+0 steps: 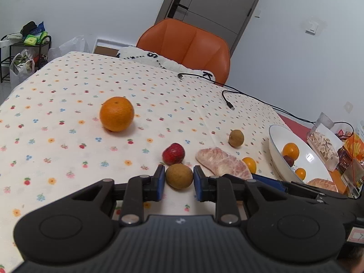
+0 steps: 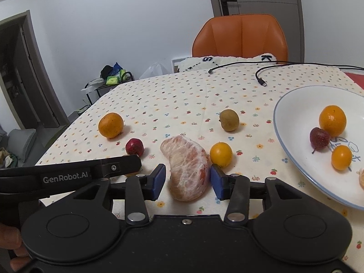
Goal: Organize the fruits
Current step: 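Grasp the brown kiwi with the left tool while the right tool grasps the peeled pomelo segment, then carry the kiwi in the left tool while the right tool carries the pomelo segment to the plate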
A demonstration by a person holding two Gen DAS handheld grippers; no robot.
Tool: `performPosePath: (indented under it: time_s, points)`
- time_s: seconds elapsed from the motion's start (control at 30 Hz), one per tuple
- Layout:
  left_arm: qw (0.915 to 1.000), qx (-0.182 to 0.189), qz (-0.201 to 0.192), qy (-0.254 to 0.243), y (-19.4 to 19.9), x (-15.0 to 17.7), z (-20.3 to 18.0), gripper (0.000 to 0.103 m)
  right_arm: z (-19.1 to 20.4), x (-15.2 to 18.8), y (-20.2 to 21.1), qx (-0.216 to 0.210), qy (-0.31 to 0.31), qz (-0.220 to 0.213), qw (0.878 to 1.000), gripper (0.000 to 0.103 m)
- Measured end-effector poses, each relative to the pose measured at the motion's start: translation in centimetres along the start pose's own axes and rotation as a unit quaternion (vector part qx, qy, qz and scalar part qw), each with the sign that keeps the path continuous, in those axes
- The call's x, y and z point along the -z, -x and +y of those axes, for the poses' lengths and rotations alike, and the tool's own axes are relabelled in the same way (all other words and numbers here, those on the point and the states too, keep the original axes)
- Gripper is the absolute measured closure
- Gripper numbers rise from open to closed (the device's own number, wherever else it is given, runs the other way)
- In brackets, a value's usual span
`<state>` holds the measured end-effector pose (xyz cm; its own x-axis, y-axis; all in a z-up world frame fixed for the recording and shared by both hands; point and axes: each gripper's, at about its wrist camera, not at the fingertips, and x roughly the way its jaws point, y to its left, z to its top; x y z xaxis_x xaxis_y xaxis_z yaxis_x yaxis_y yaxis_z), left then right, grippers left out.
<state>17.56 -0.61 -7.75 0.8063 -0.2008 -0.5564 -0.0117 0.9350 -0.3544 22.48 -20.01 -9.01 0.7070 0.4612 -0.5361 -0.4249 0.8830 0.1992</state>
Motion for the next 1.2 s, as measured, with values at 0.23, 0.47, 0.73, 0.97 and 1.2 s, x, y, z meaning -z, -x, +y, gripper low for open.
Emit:
performPosePath:
  time_s: [0.23,0.47,0.73,0.97,1.2]
  points:
    - [1.0,-0.005,-0.005,0.006,0.7,0.0,0.9,0.078,0.9,-0.3,-0.8,0.014,0.019,0.0,1.0,0.051]
    - [0.9999,-0.005,-0.012,0.005,1.6,-0.2,0.8,0.078,1.4,-0.3,-1.0,0.036,0.038,0.001,0.999,0.066]
    - [0.9997,-0.007,-0.022,-0.005,2.9,-0.2,0.0,0.078,1.2,0.1,0.2,0.015,0.028,0.002,0.999,0.067]
    - [0.9994,0.004,-0.028,-0.022,3.5,-0.1,-1.9,0.078,0.5,0.2,2.4,0.01,0.014,-0.017,1.0,0.067]
    - [0.9984,0.019,-0.035,-0.04,3.6,-0.1,-4.6,0.078,-1.2,0.1,5.4,0.017,-0.005,-0.043,0.999,0.067]
